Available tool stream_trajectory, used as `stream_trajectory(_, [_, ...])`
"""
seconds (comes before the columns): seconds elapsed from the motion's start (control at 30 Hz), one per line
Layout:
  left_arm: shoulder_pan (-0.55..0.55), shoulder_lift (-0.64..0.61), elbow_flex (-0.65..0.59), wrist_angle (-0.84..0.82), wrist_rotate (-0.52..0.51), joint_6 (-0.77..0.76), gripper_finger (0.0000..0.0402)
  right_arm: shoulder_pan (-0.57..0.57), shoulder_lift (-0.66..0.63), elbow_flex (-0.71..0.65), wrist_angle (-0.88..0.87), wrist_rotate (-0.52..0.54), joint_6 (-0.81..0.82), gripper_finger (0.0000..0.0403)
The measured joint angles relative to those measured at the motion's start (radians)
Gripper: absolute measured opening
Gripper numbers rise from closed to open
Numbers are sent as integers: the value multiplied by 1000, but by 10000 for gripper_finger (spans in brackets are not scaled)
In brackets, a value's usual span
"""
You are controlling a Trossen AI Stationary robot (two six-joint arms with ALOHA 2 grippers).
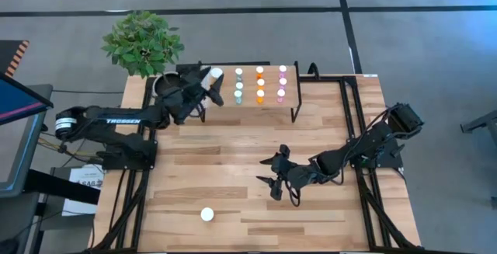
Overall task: Pick and place medicine bottles onto shelf by color
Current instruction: Put the large orange pill bottle on the shelf aligned with the other large orange pill bottle
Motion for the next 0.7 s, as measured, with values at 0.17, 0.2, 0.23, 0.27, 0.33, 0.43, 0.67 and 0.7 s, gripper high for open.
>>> stream_trajectory(0.17, [-100, -95, 1, -66, 74, 38, 270, 0, 0, 0, -1, 0, 0, 281])
stream_trajectory(0.2, [-126, -115, 1, -83, 83, 43, 270, 0, 0, 0, -1, 0, 0, 281])
stream_trajectory(0.23, [-151, -134, 1, -102, 87, 44, 270, 0, 0, 0, -1, 0, 0, 281])
stream_trajectory(0.27, [-176, -151, 1, -119, 93, 45, 270, 0, 0, 0, -1, 0, 0, 281])
stream_trajectory(0.33, [-226, -177, 1, -156, 112, 47, 270, 0, 0, 0, -1, 0, 0, 281])
stream_trajectory(0.43, [-298, -193, 1, -218, 145, 52, 270, 0, 0, 0, -2, 0, 0, 281])
stream_trajectory(0.67, [-450, -192, 1, -340, 226, 52, 270, 0, 0, 0, -3, 1, 0, 281])
stream_trajectory(0.7, [-470, -192, 1, -358, 234, 56, 270, 0, 0, 0, -3, 1, 0, 281])
